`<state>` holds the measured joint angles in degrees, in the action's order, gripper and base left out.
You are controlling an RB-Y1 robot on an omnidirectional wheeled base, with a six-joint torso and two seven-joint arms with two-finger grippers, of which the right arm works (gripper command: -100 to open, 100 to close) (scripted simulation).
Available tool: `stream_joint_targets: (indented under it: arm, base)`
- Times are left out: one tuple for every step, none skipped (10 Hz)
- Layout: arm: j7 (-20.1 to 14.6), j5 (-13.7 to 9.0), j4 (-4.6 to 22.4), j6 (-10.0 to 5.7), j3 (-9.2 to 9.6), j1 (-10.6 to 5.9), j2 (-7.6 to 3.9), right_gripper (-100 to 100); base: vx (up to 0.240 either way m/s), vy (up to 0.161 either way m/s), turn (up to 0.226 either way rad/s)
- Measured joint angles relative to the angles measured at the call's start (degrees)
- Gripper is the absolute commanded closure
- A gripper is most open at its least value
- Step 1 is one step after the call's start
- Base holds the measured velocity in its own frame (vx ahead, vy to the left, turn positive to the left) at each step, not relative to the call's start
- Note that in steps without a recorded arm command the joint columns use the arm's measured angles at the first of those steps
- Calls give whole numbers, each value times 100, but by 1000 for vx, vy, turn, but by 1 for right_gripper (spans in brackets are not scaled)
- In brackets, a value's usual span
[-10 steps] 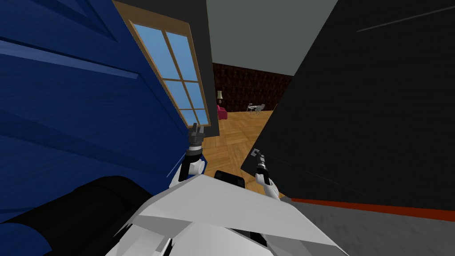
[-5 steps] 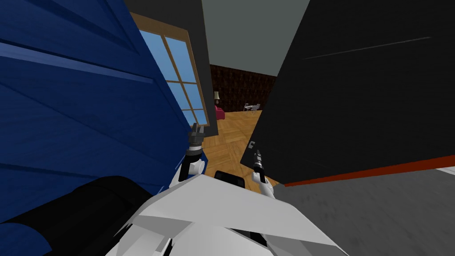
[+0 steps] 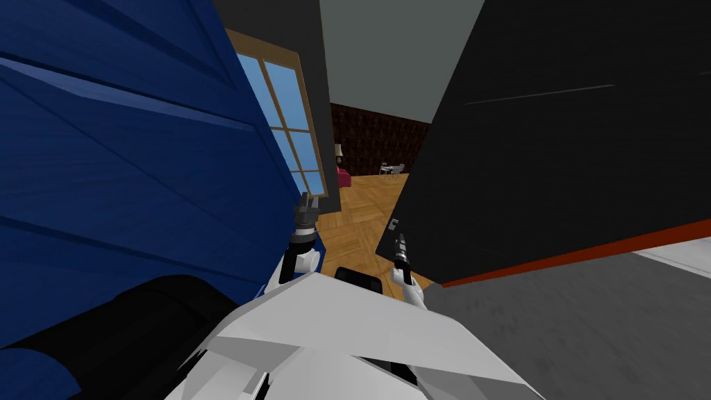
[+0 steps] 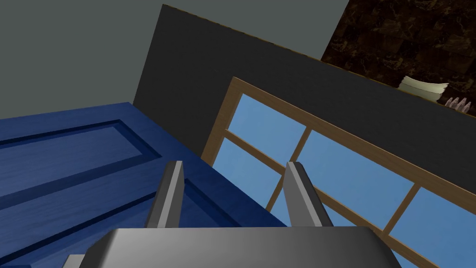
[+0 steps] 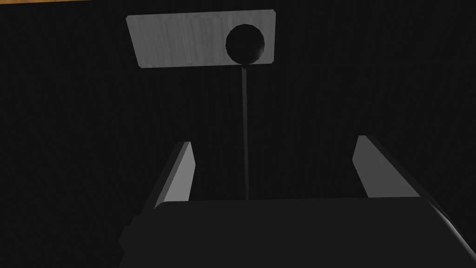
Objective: Push the door open
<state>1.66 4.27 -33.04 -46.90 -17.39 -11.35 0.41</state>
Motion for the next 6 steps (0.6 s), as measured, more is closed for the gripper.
stream_joint_targets:
  arm:
    - [-6,4,-98,20,0,48,-84,-100]
    - [-8,3,-146,44,-6,72,-144,-100]
    - [0,-5,-91,10,-24,52,-186,-100]
    - [10,-9,-88,-13,-36,56,-192,-100]
    - [17,-12,-105,-18,-45,68,-174,-100]
    - [17,-15,-128,-15,-54,82,-129,-100]
  base:
    - [245,-78,37]
    - [226,-26,25]
    - [189,4,23]
    - [185,5,24]
    - [208,5,33]
    - [223,0,27]
